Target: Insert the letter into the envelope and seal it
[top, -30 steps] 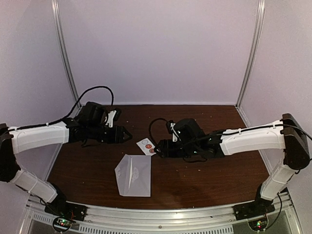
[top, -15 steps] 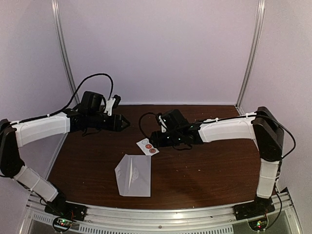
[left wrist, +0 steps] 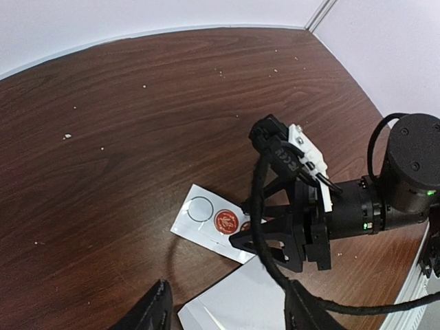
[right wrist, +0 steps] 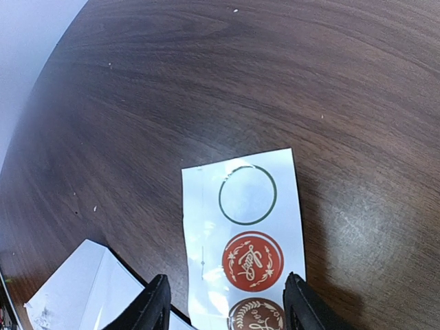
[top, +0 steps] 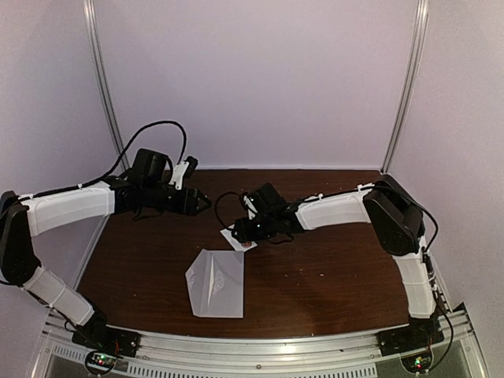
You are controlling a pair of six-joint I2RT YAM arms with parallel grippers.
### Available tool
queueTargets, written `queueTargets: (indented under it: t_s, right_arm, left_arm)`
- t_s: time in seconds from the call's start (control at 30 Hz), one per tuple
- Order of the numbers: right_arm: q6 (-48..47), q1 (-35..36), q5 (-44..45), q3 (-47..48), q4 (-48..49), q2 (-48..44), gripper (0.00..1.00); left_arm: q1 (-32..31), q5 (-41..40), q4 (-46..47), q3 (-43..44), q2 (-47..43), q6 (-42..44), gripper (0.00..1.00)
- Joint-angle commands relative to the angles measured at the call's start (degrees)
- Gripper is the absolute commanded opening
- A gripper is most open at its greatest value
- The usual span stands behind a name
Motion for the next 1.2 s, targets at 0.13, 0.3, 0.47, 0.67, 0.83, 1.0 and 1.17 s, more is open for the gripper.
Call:
queueTargets:
  t_s: [0.13, 0.3, 0.47, 0.67, 0.83, 1.0, 1.17]
  right_arm:
    - [0.97, -0.98, -2.27, -2.07, 2.44, 0.86, 0.56]
    - [2.21, -0.98, -3.72, -6.21, 4.74, -0.47, 0.56]
    - [2.66, -0.98, -3.84, -9.48, 4.89, -1.89, 0.55]
    - [4.23, -0.82, -2.89, -16.82, 5.56, -6.56, 0.55]
    - [5.17, -0.39, -2.1, -23.6, 5.55, -10.78, 0.55]
    - [5.93, 0.32, -1.05, -30.03, 5.32, -14.89, 0.55]
    - [7.26, 1.39, -0.18, -35.67, 4.45, -19.41, 0.54]
  left_arm:
    - [0.31, 2.78, 0.38, 1.64, 1.04, 1.09, 0.57]
    - [0.31, 3.45, 0.41, 1.64, 1.48, 0.91, 0.57]
    - [0.29, 3.61, 0.43, 1.64, 1.62, 0.82, 0.57]
    - [0.29, 3.67, 0.56, 1.55, 1.71, 0.78, 0.57]
    - [0.29, 4.54, 0.85, 1.3, 2.14, 0.65, 0.57]
    - [0.29, 6.63, 1.92, 0.7, 2.9, 0.15, 0.57]
    - [-0.42, 7.69, 2.46, 0.59, 3.8, -0.06, 0.57]
